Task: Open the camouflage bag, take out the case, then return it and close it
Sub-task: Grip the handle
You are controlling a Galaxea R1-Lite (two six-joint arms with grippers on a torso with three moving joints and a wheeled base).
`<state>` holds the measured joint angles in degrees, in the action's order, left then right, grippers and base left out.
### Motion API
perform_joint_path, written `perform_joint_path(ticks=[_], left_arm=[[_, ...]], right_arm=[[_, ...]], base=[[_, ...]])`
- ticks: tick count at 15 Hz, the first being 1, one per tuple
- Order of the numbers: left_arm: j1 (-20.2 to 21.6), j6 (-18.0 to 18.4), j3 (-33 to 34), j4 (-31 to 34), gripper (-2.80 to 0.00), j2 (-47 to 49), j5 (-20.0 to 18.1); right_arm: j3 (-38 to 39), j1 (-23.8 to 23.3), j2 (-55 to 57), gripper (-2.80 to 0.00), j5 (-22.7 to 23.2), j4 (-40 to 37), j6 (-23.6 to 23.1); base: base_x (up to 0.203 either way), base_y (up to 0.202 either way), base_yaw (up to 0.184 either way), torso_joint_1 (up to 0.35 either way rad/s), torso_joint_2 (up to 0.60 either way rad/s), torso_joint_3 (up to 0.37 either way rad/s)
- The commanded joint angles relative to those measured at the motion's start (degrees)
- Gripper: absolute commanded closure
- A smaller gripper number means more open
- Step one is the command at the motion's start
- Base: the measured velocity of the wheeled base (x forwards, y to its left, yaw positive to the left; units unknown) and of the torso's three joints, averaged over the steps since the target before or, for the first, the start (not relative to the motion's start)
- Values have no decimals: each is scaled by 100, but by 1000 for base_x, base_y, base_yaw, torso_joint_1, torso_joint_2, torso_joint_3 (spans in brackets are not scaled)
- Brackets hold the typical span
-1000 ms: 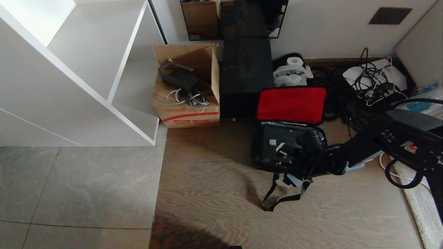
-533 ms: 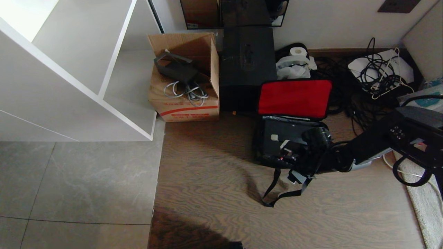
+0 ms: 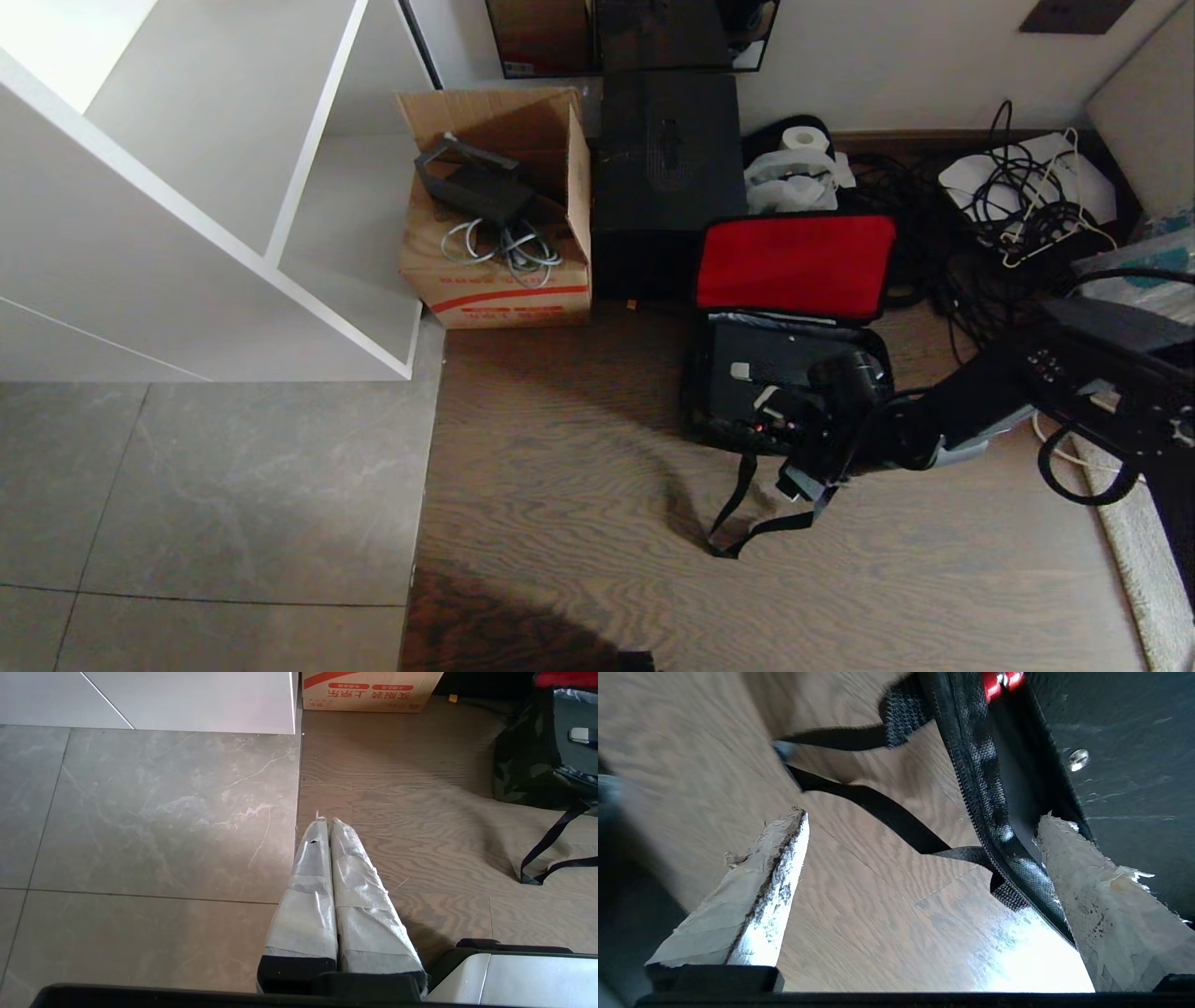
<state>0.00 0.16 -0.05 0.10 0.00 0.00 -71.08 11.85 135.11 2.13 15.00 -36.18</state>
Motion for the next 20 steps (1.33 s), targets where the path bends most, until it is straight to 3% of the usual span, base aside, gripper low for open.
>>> perform_joint_path(ticks=[1,9,10,17,20], left_arm=[[0,2,-4,4,0,0,0],[0,2,-2,-1,0,0,0],[0,2,2,-1,0,0,0],[0,2,-4,-1,0,0,0],[0,2,-2,-1,0,0,0]], right_arm=[[-69,2,251,-280,-53,184,-24],[-297,-56,739,-280,-301,662,-319],[-302,-51,772,0,-301,662,-337],[-275,-51,990,0,-520,1347,-461],[73,-5,796,0,-481,1282,-554]], base=[[0,0,0,0,0,0],[0,0,0,0,0,0],[0,0,0,0,0,0],[0,0,0,0,0,0],[0,0,0,0,0,0]])
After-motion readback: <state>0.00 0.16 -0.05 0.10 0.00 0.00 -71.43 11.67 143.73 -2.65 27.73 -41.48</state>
